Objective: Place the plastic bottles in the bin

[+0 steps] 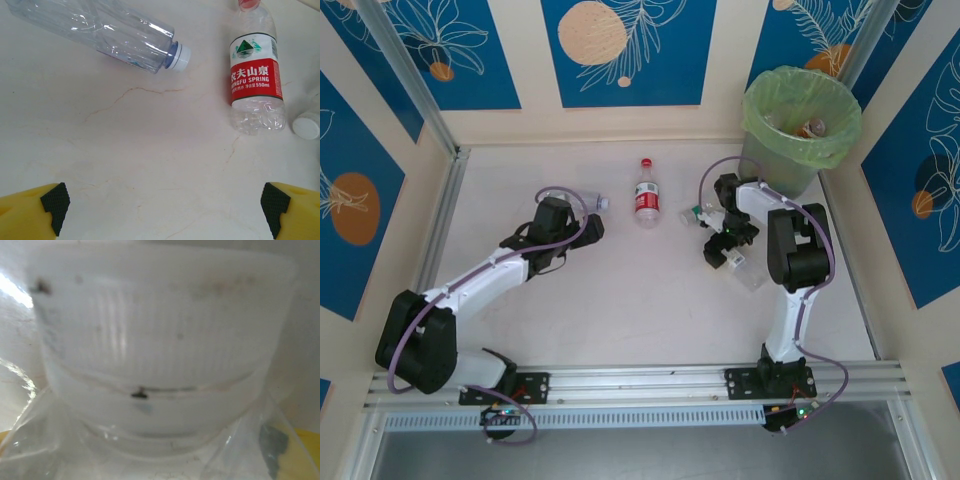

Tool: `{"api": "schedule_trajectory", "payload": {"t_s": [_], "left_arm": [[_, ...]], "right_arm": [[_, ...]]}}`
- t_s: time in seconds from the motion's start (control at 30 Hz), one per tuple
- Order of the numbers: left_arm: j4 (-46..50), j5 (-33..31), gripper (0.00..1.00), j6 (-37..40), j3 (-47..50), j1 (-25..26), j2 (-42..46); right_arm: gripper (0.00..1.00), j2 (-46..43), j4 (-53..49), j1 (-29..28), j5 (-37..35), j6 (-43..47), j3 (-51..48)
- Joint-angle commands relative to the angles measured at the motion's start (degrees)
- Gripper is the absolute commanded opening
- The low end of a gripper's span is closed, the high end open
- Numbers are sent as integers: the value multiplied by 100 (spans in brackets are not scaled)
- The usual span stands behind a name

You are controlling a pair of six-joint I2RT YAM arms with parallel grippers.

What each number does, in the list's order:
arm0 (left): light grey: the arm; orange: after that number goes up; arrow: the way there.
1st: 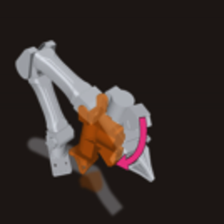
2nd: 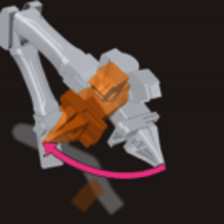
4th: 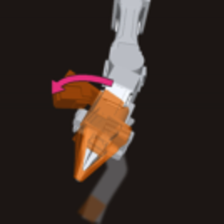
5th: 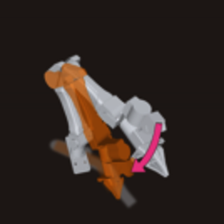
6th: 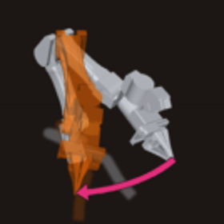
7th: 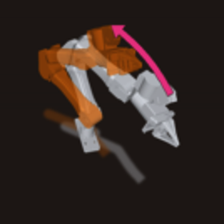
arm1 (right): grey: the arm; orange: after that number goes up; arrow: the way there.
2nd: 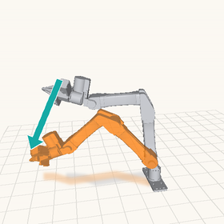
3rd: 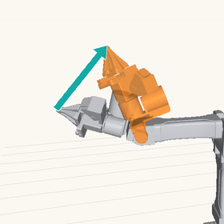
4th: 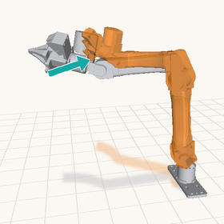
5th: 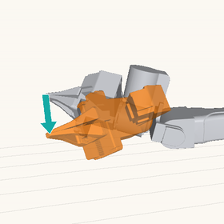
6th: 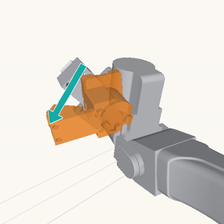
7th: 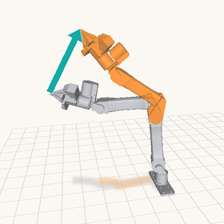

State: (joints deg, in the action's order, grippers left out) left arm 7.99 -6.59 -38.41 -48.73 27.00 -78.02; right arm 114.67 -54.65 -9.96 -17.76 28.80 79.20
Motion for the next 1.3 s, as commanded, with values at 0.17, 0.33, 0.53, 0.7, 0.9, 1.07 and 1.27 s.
{"api": "schedule_trajectory", "payload": {"t_s": [0.17,0.33,0.53,0.7,0.9,1.07,1.27], "left_arm": [[132,-148,100,69,17,-55,82],[121,-167,100,55,48,-55,84],[107,-166,100,33,57,-55,46],[115,-158,100,29,54,-55,24],[124,-167,100,25,62,-55,40],[118,-168,100,28,64,-55,29],[115,-150,100,26,65,-55,39]], "right_arm": [[89,207,406,-40,-171,-182,-120],[83,127,303,-67,28,-175,-82],[75,-37,293,-68,327,-233,-35],[55,-50,262,-59,321,-219,9],[55,-212,253,-58,469,-246,45],[52,-458,212,-40,613,-281,52],[51,-779,198,-15,755,-404,78]]}}
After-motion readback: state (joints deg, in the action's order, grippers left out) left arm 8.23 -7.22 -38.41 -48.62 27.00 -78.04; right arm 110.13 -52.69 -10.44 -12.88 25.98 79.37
